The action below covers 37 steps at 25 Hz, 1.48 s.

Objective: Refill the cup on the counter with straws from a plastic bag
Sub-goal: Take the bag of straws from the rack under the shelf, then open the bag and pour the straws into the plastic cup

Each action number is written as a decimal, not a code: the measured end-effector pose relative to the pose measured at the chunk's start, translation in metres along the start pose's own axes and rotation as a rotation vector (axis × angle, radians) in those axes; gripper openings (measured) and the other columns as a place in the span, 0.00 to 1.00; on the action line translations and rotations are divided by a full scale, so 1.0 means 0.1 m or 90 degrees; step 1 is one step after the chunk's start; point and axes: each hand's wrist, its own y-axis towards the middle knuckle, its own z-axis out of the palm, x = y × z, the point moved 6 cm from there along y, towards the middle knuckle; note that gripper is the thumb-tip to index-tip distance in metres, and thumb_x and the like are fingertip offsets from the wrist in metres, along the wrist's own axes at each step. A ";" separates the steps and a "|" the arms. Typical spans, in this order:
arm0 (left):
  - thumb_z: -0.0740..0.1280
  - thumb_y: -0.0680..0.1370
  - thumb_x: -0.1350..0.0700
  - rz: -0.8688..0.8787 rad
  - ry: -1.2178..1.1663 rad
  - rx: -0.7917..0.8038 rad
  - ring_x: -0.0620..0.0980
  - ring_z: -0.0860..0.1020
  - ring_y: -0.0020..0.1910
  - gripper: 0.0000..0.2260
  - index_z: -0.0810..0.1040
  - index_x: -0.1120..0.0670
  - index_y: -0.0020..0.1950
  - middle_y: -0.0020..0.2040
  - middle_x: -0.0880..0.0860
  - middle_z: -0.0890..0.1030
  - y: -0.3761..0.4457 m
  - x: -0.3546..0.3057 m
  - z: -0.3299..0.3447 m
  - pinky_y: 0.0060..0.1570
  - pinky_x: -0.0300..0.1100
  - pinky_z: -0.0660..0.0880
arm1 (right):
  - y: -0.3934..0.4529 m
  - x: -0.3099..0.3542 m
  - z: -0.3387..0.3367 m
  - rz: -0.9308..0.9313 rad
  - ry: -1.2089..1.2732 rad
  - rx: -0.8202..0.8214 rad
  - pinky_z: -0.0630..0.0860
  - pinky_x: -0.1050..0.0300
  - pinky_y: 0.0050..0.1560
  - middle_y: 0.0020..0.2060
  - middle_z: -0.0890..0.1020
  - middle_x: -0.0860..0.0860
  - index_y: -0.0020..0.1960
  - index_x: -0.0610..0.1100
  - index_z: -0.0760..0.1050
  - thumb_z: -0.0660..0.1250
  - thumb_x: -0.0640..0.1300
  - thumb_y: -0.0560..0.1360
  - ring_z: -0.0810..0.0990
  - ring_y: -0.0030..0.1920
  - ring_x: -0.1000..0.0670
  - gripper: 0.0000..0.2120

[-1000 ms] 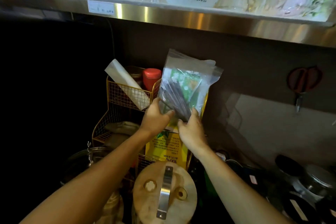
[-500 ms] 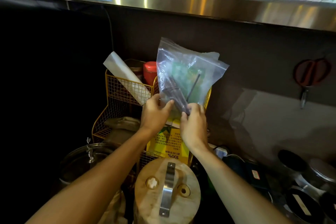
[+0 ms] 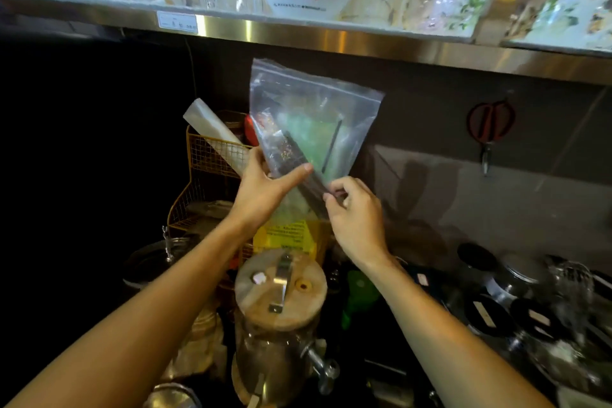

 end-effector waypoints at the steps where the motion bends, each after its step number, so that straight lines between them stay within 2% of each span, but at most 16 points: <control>1: 0.78 0.74 0.54 0.011 -0.016 0.008 0.48 0.85 0.55 0.23 0.75 0.57 0.65 0.58 0.52 0.85 -0.09 -0.06 0.08 0.55 0.45 0.83 | -0.08 -0.01 -0.13 -0.002 0.003 0.004 0.67 0.68 0.37 0.44 0.80 0.55 0.47 0.47 0.81 0.73 0.41 0.77 0.75 0.36 0.62 0.03; 3: 0.75 0.78 0.58 0.024 -0.049 0.032 0.48 0.87 0.51 0.11 0.82 0.58 0.58 0.51 0.53 0.88 -0.35 -0.14 0.30 0.51 0.47 0.84 | -0.29 -0.06 -0.43 0.004 0.003 0.016 0.68 0.72 0.38 0.45 0.81 0.54 0.47 0.47 0.81 0.74 0.41 0.77 0.75 0.37 0.64 0.03; 5: 0.73 0.79 0.61 0.033 -0.091 0.068 0.47 0.87 0.48 0.04 0.83 0.56 0.53 0.48 0.52 0.88 -0.66 -0.19 0.55 0.49 0.44 0.84 | -0.54 -0.15 -0.75 0.024 0.001 0.024 0.69 0.69 0.38 0.45 0.82 0.55 0.47 0.48 0.81 0.75 0.42 0.77 0.76 0.37 0.64 0.03; 10: 0.76 0.74 0.63 0.006 -0.138 0.081 0.44 0.87 0.46 0.07 0.85 0.54 0.50 0.45 0.48 0.89 -1.40 -0.06 1.14 0.50 0.39 0.82 | -1.28 -0.44 -1.56 0.152 0.086 0.038 0.82 0.53 0.43 0.42 0.84 0.55 0.51 0.48 0.83 0.76 0.47 0.77 0.84 0.42 0.52 0.05; 12: 0.78 0.73 0.61 -0.018 -0.164 0.109 0.45 0.87 0.48 0.09 0.85 0.55 0.52 0.46 0.48 0.89 -1.72 0.05 1.38 0.49 0.38 0.82 | -1.59 -0.57 -1.90 0.187 0.106 0.009 0.83 0.47 0.44 0.41 0.85 0.54 0.50 0.50 0.83 0.76 0.49 0.76 0.85 0.42 0.46 0.05; 14: 0.78 0.71 0.58 -0.039 -0.170 0.144 0.46 0.87 0.51 0.12 0.84 0.54 0.54 0.49 0.48 0.89 -2.01 0.16 1.59 0.50 0.39 0.83 | -1.90 -0.72 -2.18 0.215 0.112 -0.029 0.82 0.44 0.41 0.40 0.84 0.53 0.49 0.52 0.82 0.76 0.50 0.76 0.83 0.39 0.42 0.05; 17: 0.77 0.73 0.62 -0.085 -0.165 0.217 0.46 0.87 0.52 0.12 0.83 0.51 0.54 0.51 0.46 0.89 -2.40 0.33 1.85 0.51 0.39 0.84 | -2.33 -0.94 -2.49 0.274 0.110 -0.090 0.81 0.43 0.36 0.42 0.83 0.48 0.54 0.53 0.77 0.77 0.52 0.75 0.82 0.37 0.40 0.12; 19: 0.76 0.74 0.64 -0.118 -0.158 0.258 0.46 0.87 0.52 0.12 0.83 0.50 0.53 0.50 0.47 0.89 -2.63 0.45 2.01 0.53 0.42 0.84 | -2.58 -1.07 -2.62 0.338 0.153 -0.109 0.84 0.50 0.37 0.50 0.83 0.52 0.61 0.53 0.74 0.78 0.49 0.75 0.85 0.39 0.48 0.19; 21: 0.76 0.73 0.64 -0.148 -0.157 0.294 0.49 0.88 0.53 0.12 0.84 0.54 0.56 0.52 0.51 0.89 -2.84 0.63 2.15 0.54 0.45 0.84 | -2.79 -1.19 -2.69 0.381 0.226 -0.106 0.79 0.62 0.31 0.53 0.83 0.55 0.65 0.49 0.74 0.78 0.47 0.74 0.83 0.34 0.55 0.22; 23: 0.77 0.73 0.64 -0.167 -0.137 0.324 0.53 0.87 0.54 0.14 0.83 0.60 0.58 0.53 0.56 0.88 -3.04 0.81 2.29 0.54 0.47 0.84 | -2.99 -1.33 -2.73 0.385 0.267 -0.080 0.74 0.62 0.27 0.44 0.85 0.52 0.62 0.43 0.78 0.76 0.47 0.74 0.78 0.28 0.53 0.18; 26: 0.77 0.72 0.65 -0.213 -0.132 0.328 0.55 0.88 0.52 0.14 0.84 0.61 0.57 0.52 0.57 0.89 -3.34 1.12 2.42 0.51 0.46 0.84 | -3.33 -1.52 -2.76 0.379 0.265 -0.048 0.71 0.61 0.25 0.31 0.81 0.56 0.54 0.34 0.80 0.72 0.39 0.79 0.75 0.26 0.55 0.08; 28: 0.78 0.71 0.65 -0.246 -0.122 0.328 0.54 0.88 0.52 0.15 0.84 0.62 0.57 0.51 0.56 0.89 -3.50 1.31 2.48 0.51 0.47 0.83 | -3.54 -1.64 -2.75 0.399 0.249 -0.043 0.71 0.64 0.26 0.30 0.81 0.58 0.51 0.32 0.80 0.72 0.36 0.79 0.75 0.27 0.58 0.06; 32: 0.80 0.70 0.63 -0.318 -0.103 0.345 0.53 0.87 0.56 0.21 0.82 0.58 0.62 0.55 0.54 0.88 -3.81 1.58 2.54 0.55 0.48 0.83 | -3.88 -1.87 -2.73 0.444 0.233 -0.024 0.73 0.68 0.31 0.32 0.80 0.52 0.48 0.33 0.79 0.72 0.36 0.79 0.77 0.30 0.58 0.06; 35: 0.79 0.72 0.63 -0.337 -0.091 0.321 0.49 0.87 0.54 0.18 0.82 0.55 0.60 0.54 0.51 0.89 -3.97 1.67 2.53 0.52 0.41 0.83 | -4.11 -2.04 -2.69 0.511 0.224 -0.006 0.73 0.67 0.30 0.34 0.80 0.49 0.48 0.33 0.80 0.72 0.36 0.79 0.78 0.29 0.59 0.05; 37: 0.78 0.73 0.62 -0.338 -0.079 0.288 0.50 0.87 0.54 0.15 0.83 0.56 0.59 0.53 0.53 0.89 -4.04 1.77 2.50 0.53 0.43 0.83 | -4.28 -2.17 -2.65 0.556 0.207 0.008 0.76 0.65 0.34 0.35 0.81 0.48 0.47 0.37 0.81 0.74 0.38 0.78 0.79 0.32 0.58 0.04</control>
